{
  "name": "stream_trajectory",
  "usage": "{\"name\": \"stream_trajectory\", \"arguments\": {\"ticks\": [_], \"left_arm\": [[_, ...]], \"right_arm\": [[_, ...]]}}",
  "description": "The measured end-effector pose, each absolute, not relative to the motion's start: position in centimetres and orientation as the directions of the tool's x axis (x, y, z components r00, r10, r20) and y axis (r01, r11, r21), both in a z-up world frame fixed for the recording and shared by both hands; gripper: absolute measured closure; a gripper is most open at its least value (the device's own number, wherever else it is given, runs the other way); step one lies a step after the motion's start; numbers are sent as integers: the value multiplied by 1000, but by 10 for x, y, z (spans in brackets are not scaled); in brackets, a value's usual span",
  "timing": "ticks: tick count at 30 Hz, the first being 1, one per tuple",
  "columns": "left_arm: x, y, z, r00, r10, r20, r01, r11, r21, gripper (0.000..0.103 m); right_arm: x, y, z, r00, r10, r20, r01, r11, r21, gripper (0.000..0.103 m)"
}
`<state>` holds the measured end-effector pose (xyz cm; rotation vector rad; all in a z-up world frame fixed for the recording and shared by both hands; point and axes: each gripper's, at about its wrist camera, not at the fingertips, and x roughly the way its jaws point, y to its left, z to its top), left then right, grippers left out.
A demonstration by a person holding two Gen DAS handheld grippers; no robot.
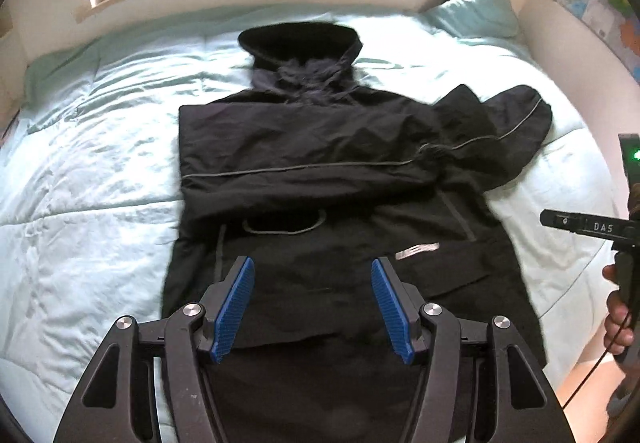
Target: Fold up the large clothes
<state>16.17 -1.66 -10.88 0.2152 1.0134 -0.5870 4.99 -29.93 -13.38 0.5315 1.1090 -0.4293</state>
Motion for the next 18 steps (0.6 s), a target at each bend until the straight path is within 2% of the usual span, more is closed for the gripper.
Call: {"name": "stream_trajectory", "arguments": {"ticks": [3,9,18], "left_arm": [[146,-46,-102,415,-341,-843,520,849,-87,40],[121,-104,-102,391,-355,-849,470,870,-148,40],[108,-158,-107,427,-259,-866,431,900,-57,40]], "right_arm": [[31,-334,-125,382,-66,-922,570,802,179,46],[5,-419,-105,405,-117,-907,568,810,148,43],[22,-586,-95,453,-214,-865,638,756,147,42]]}}
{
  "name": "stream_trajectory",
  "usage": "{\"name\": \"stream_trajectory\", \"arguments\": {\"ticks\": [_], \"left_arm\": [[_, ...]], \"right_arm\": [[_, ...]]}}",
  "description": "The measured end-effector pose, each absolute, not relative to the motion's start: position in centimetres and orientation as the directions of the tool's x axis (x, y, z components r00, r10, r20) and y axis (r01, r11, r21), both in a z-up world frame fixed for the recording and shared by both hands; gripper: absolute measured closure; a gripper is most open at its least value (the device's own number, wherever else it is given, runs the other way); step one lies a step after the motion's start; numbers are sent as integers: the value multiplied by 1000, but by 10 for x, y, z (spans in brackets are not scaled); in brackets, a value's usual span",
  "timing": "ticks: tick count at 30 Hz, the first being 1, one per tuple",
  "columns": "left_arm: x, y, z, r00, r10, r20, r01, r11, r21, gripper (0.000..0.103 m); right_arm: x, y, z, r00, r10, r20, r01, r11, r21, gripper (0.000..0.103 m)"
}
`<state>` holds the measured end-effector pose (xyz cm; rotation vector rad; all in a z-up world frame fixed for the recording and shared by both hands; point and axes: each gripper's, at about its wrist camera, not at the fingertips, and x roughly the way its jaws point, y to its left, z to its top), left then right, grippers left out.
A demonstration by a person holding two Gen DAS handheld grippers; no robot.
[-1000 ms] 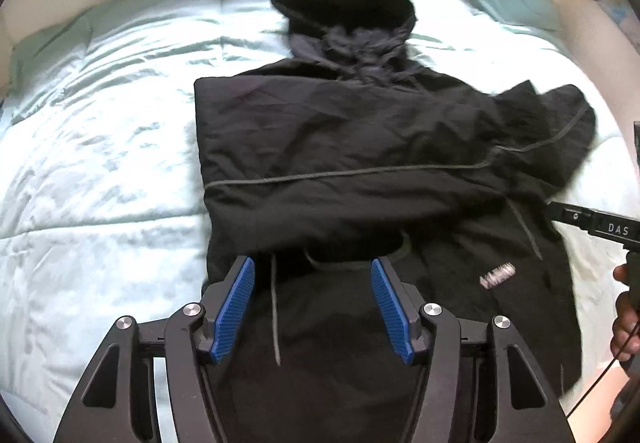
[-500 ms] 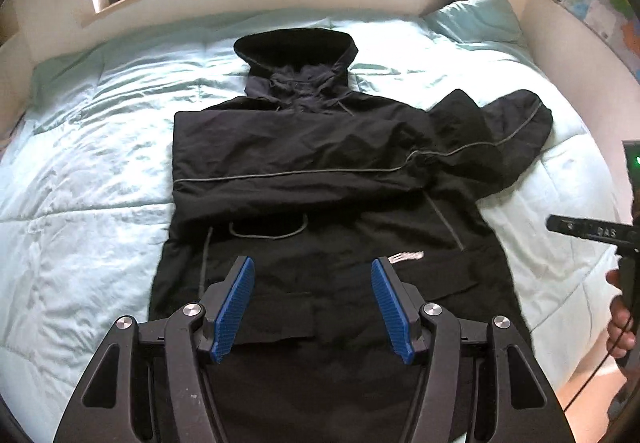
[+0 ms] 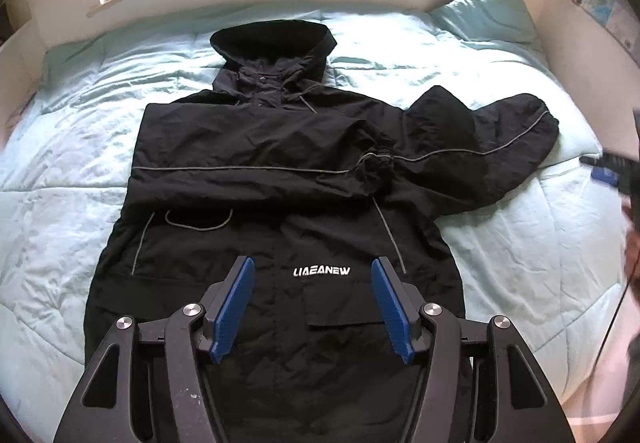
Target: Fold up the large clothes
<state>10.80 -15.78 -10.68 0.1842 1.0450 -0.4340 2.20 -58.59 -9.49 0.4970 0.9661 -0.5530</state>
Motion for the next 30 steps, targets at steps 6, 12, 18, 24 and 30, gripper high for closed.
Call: {"name": "stream_trajectory", "arguments": {"ticks": [6,12,18,24,30], "left_arm": [[126,-172,-116,433,-178,-884,372,928,-4,40],[139,-187,-135,384,-159,-909,341,940,-20,40],[143,-212,-150,354,-135,-926,366,930,4,40],[162,-273,-169,309,-231,-923,454,888,-70,40],[178,-341,-241,193,-238,-952,506,855,-111,40]], "right_arm": [[66,-701,-121,492,-164,-855,687,677,266,42],[97,-763,-160,539,-59,-840,695,595,403,41],[121,-775,-191,614,81,-785,625,557,546,75],[85,-709,-123,601,-171,-781,618,718,319,85],[10,-694,-133,481,-323,-815,748,636,189,85]]}}
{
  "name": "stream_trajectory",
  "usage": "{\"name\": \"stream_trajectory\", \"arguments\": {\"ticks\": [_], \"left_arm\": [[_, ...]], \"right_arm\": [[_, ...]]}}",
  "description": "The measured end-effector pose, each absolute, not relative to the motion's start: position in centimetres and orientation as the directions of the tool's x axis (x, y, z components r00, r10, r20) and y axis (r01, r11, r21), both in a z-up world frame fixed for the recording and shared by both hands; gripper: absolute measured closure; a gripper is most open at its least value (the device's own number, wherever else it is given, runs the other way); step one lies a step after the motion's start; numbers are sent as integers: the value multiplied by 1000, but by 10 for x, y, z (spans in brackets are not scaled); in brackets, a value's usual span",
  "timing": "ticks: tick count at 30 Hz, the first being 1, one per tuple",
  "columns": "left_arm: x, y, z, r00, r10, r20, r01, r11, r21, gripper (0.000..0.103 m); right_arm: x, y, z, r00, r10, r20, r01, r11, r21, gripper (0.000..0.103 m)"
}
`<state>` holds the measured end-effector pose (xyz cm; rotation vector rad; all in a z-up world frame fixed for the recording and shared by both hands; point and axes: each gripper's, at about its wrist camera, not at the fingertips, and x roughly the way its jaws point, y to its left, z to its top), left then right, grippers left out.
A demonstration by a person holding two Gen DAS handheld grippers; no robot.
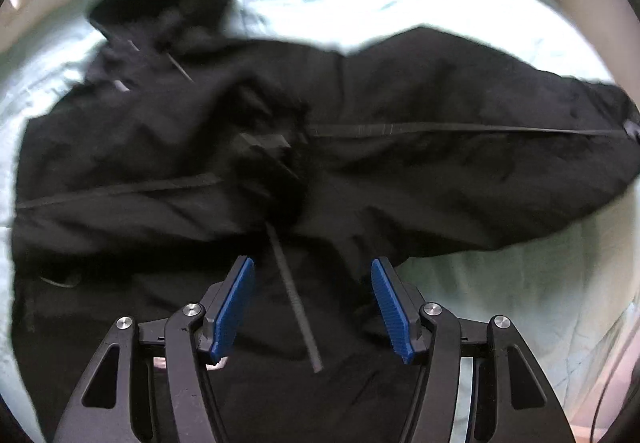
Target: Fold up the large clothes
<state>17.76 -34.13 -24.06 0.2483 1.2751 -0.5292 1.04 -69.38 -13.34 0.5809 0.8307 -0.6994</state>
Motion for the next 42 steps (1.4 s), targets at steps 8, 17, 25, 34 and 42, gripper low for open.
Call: {"name": "stream_trajectory", "arguments": {"ticks": [8,17,25,34,42], "left_arm": [[185,-334,-303,48,-263,-963,426,878,-219,38],[166,-256,-205,233,-386,-893,455,854,-251,38],[167,-131,-159,354,-381,-854,411,884,-224,38],[178,14,-156,401,-265,-877,343,931,-124,38],[219,106,-162,401,-254,-880,392,916,-85,38]], "right_arm": [[17,-710,-170,359,-277,-892,790,599,132,85],[54,-604,-95,481,-334,-810,644,762,68,86],[129,-455,-68,522,-332,-785,494,869,-39,87],[241,-269,-77,539,-300,-787,358,928,-108,87],[330,-139,-118,502,-256,-826,300,947,-111,87]]}}
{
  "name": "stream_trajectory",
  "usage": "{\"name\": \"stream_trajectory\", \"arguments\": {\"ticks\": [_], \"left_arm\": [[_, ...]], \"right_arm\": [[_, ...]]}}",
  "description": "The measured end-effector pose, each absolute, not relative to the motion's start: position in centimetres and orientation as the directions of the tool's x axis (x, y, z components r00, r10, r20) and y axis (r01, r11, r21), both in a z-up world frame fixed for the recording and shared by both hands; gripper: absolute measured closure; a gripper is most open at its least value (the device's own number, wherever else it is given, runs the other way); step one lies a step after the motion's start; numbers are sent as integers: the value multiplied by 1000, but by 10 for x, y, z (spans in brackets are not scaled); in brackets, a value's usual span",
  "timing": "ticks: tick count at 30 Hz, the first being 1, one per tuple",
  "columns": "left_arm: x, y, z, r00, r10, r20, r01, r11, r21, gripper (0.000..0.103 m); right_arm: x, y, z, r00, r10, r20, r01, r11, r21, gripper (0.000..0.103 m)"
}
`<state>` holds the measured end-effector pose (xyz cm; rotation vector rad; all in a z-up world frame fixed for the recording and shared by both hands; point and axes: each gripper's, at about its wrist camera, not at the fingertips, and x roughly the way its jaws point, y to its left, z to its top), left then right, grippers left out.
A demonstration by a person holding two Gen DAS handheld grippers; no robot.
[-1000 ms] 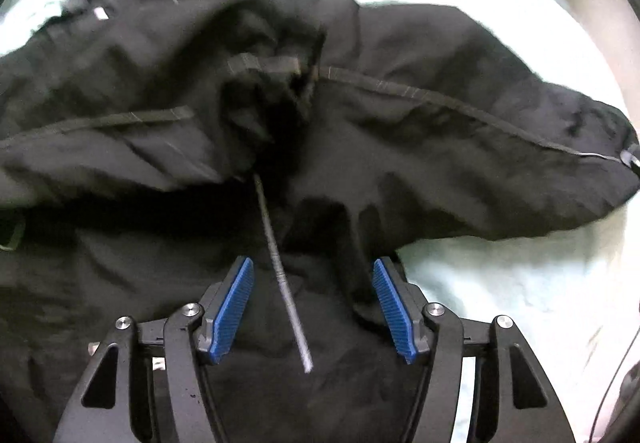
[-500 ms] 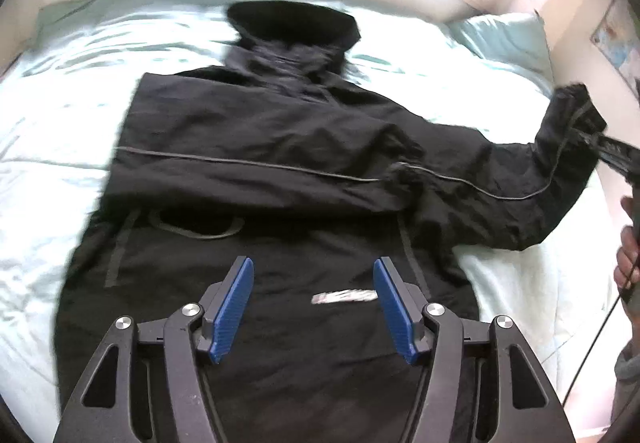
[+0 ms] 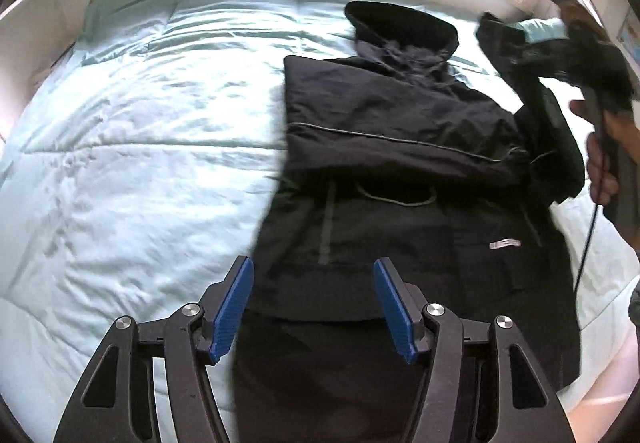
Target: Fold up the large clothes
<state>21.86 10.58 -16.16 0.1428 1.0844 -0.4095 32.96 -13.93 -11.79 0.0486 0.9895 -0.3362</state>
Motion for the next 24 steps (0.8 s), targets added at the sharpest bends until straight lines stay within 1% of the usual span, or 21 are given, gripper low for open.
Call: {"name": "stream_trajectory", "arguments": {"ticks": [4,8,11,13,15,17,20,22,24], "left_arm": [[256,123,-168,390,-275,-879,403,909,-106,38],[293,128,-177,387,-283,-878,368,920,-134,38],[314,125,-186,387,-273,-881,339,931,-139,38],[323,123,-191,384,-261,-886,322,937,-137,38],[331,122,-196,379,-243,-893,311,942,-125,38],[337,123,-200,383,-223,-897,301,948,-108,38],[347,120,-201,384,-213,-898,293,951,-101,38],[354,114,-199,383,-250,-889,302,944,-135,38],[360,99,-195,376,-311,-873,332,925,-187,38]], "right_arm": [[369,-82,-140,482,-204,-852,229,968,-103,87],[405,-45,-182,412,-135,-901,131,987,-89,87],[427,-33,-230,304,-30,-952,57,998,-13,76],[432,-34,-258,257,40,-966,38,998,52,54],[434,-34,-278,237,71,-969,27,996,80,46],[430,-33,-276,248,101,-963,-6,995,103,41],[410,-41,-249,271,175,-946,-39,984,171,41],[381,-59,-215,336,233,-913,-48,972,231,41],[351,-83,-190,412,225,-883,-35,972,231,41]]}}
